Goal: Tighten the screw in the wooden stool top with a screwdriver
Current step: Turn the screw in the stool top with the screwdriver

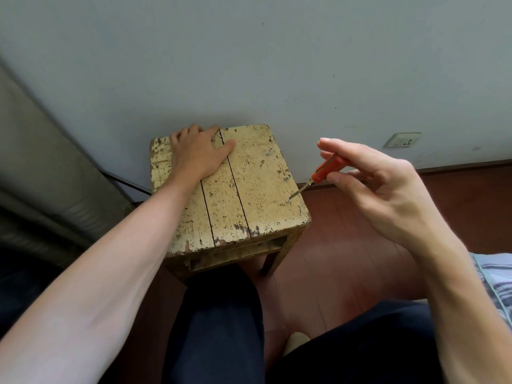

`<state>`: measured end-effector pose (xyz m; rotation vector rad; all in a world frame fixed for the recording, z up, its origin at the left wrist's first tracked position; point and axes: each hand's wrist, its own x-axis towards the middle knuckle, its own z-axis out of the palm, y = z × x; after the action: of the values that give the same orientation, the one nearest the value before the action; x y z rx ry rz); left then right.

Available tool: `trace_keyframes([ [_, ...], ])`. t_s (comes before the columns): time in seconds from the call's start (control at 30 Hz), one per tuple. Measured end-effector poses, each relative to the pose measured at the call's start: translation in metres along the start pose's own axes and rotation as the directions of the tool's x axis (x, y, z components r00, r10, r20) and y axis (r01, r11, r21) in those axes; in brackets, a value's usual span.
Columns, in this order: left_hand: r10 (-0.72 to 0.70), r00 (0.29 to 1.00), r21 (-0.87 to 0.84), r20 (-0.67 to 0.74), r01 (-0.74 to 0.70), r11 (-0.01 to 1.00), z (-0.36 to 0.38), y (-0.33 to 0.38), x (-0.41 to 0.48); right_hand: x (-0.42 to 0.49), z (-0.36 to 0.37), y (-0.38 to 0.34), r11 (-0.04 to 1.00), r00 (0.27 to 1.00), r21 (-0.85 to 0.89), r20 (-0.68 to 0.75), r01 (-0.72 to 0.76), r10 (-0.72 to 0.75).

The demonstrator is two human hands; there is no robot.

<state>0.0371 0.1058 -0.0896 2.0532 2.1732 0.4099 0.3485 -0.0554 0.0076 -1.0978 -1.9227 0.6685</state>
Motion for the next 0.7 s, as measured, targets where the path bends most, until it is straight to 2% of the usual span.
trace_keyframes([
  [0.13,0.0,1.0,-0.001,-0.003,0.0,1.0,0.0,0.0,0.0,0.0,0.005,-0.002,0.999,0.999,0.045,-0.03,-0.015,0.016],
  [0.37,-0.002,1.0,0.009,0.002,0.002,1.0,0.001,-0.001,0.001,0.004,0.013,-0.006,0.995,0.986,-0.096,-0.164,-0.021,0.005],
  [0.5,-0.004,1.0,0.005,0.0,0.004,1.0,0.002,-0.001,0.001,0.004,0.013,-0.006,0.992,0.979,-0.118,-0.202,-0.034,0.01],
  [0.6,-0.005,1.0,0.001,0.001,0.005,1.0,0.001,-0.001,0.001,0.004,0.01,-0.005,0.992,0.986,-0.127,-0.166,-0.018,-0.003],
  [0.7,-0.006,1.0,0.0,0.003,0.006,1.0,0.001,-0.001,0.001,0.002,0.003,-0.002,0.997,0.999,-0.077,-0.05,0.007,-0.011],
])
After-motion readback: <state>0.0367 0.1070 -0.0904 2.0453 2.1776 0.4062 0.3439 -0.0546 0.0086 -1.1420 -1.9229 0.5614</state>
